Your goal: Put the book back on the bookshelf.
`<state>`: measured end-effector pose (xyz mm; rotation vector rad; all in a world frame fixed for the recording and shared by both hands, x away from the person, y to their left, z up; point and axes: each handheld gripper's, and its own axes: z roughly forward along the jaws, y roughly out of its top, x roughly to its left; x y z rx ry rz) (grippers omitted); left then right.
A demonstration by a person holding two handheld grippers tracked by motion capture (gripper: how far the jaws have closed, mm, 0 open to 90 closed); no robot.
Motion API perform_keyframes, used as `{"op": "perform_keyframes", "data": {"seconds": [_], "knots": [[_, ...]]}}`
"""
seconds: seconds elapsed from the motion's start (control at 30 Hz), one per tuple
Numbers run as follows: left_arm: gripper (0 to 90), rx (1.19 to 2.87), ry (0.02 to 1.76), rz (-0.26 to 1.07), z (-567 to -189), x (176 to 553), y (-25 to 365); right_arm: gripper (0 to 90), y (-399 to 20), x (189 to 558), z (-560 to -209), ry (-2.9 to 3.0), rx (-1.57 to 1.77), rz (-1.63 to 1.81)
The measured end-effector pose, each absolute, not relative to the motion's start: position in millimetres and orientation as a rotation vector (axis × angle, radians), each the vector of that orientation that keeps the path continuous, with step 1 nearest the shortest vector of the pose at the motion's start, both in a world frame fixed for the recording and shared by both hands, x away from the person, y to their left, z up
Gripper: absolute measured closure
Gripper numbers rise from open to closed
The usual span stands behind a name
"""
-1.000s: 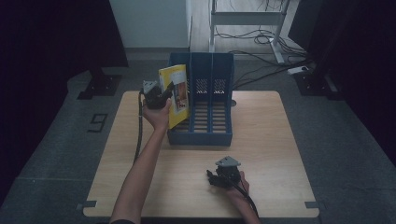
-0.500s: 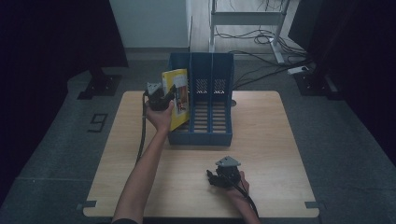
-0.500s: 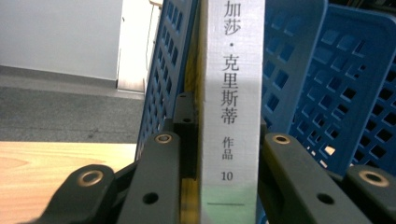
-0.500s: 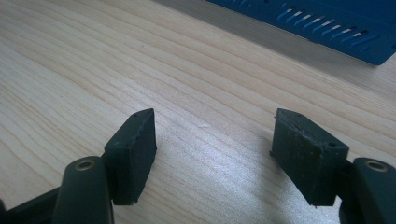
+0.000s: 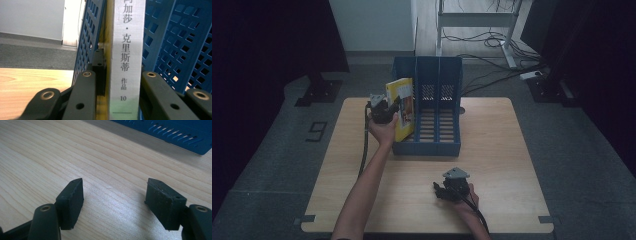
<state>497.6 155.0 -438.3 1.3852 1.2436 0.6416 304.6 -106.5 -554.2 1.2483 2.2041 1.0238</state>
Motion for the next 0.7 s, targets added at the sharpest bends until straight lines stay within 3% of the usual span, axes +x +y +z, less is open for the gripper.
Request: {"op": "perform_keyframes", "data": {"seconds": [0.7], "knots": [[67.5, 1.499, 1.230, 0.550, -430, 481, 170, 29.9, -107, 305, -554, 2.205, 1.250, 1.021]]}}
